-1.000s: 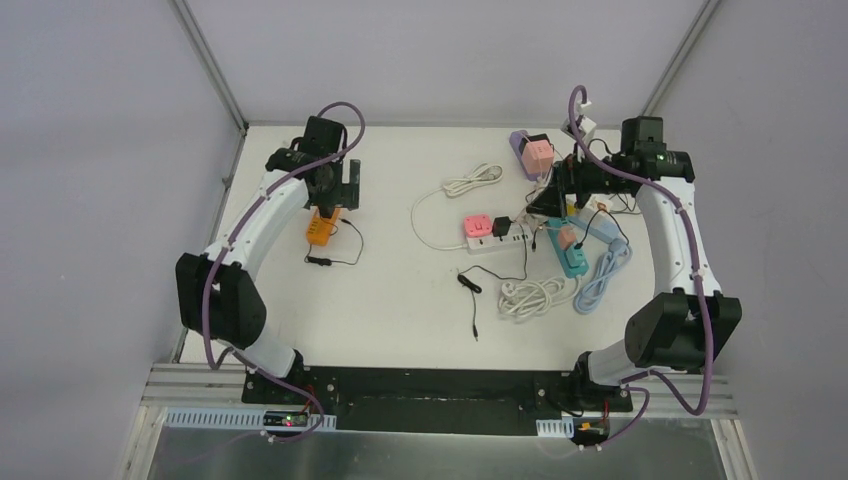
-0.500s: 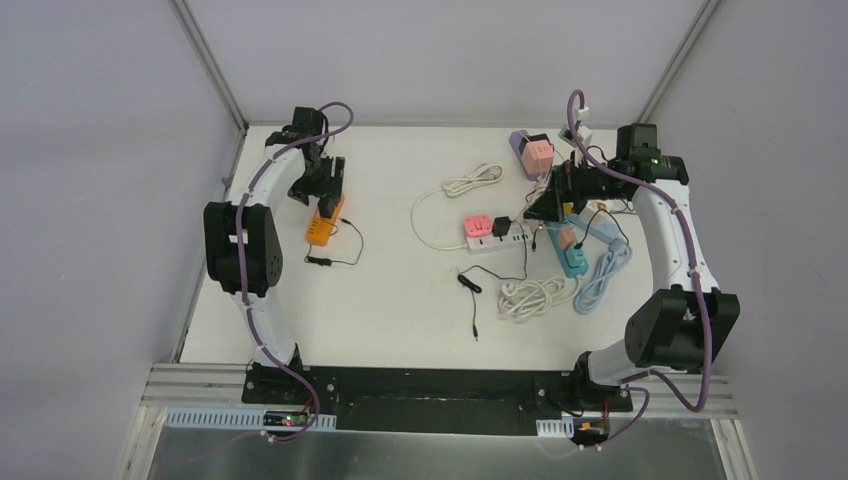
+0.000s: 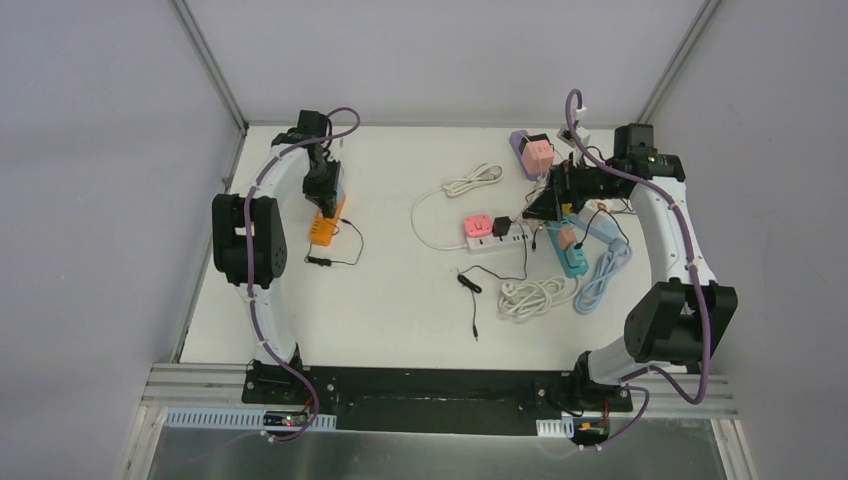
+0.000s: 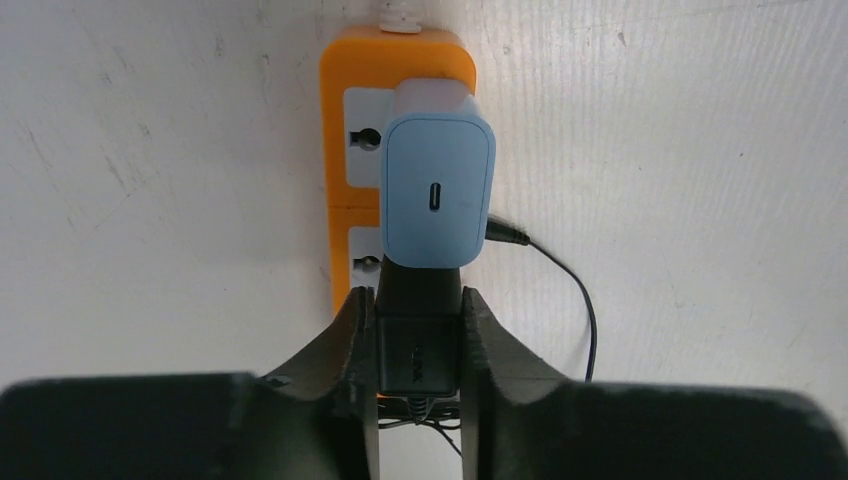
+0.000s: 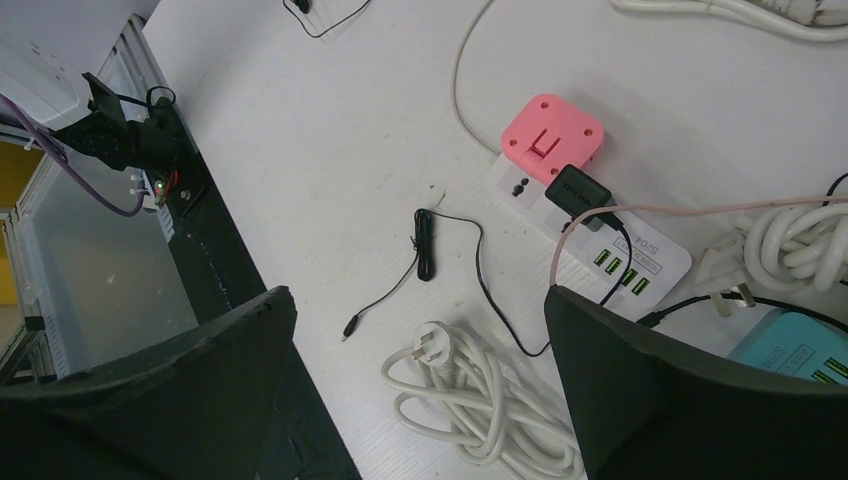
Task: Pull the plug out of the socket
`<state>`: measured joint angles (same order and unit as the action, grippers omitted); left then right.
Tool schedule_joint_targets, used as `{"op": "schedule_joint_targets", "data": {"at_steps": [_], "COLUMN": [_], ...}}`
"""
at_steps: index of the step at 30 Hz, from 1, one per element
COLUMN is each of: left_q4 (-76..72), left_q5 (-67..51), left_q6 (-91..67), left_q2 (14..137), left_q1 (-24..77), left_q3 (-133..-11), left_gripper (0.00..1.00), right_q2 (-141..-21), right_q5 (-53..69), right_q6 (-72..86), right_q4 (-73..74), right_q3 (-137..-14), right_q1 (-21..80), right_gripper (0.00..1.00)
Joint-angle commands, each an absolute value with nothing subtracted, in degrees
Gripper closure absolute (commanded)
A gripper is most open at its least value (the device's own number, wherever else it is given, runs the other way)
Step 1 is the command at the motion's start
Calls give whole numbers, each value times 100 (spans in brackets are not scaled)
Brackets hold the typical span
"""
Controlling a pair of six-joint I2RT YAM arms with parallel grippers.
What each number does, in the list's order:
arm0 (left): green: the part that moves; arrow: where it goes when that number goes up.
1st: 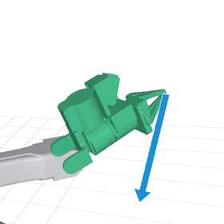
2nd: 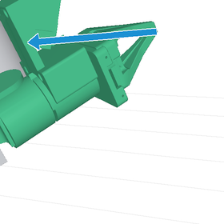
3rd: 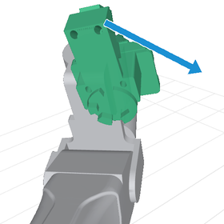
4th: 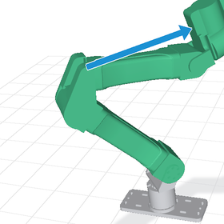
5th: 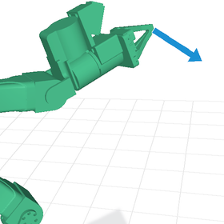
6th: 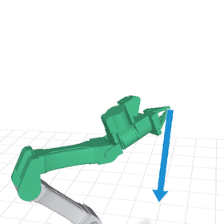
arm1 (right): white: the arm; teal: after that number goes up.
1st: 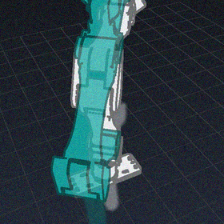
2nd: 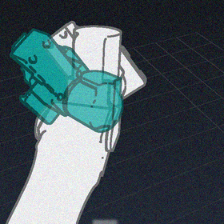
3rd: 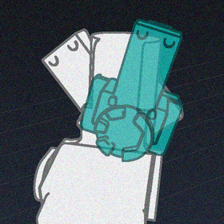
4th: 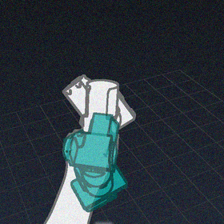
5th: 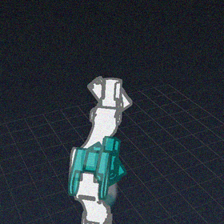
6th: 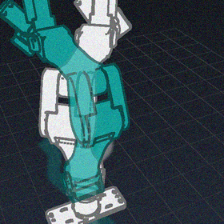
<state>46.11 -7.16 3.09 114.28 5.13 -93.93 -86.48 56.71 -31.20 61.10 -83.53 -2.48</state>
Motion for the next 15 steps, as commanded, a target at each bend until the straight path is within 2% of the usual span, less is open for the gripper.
{"op": "schedule_joint_targets", "data": {"at_steps": [1, 7, 15], "left_q4": [4327, 3543, 3004], "left_q5": [-1047, -1805, -1645], "left_q6": [548, 833, 976], "left_q2": [11337, 10590, 10172], "left_q1": [456, 668, 1879], "left_q3": [-9234, -8160, -7402], "left_gripper": [100, 100, 100], "right_q2": [-8653, -8698, -9007], "right_q5": [5875, 6328, 6501], "right_q6": [-3131, -2456, 676], "right_q4": [5959, 5528, 3157], "right_q3": [-8451, -8135, -7142], "right_q1": [-181, -105, 157], "right_gripper": [0, 0, 0]}}
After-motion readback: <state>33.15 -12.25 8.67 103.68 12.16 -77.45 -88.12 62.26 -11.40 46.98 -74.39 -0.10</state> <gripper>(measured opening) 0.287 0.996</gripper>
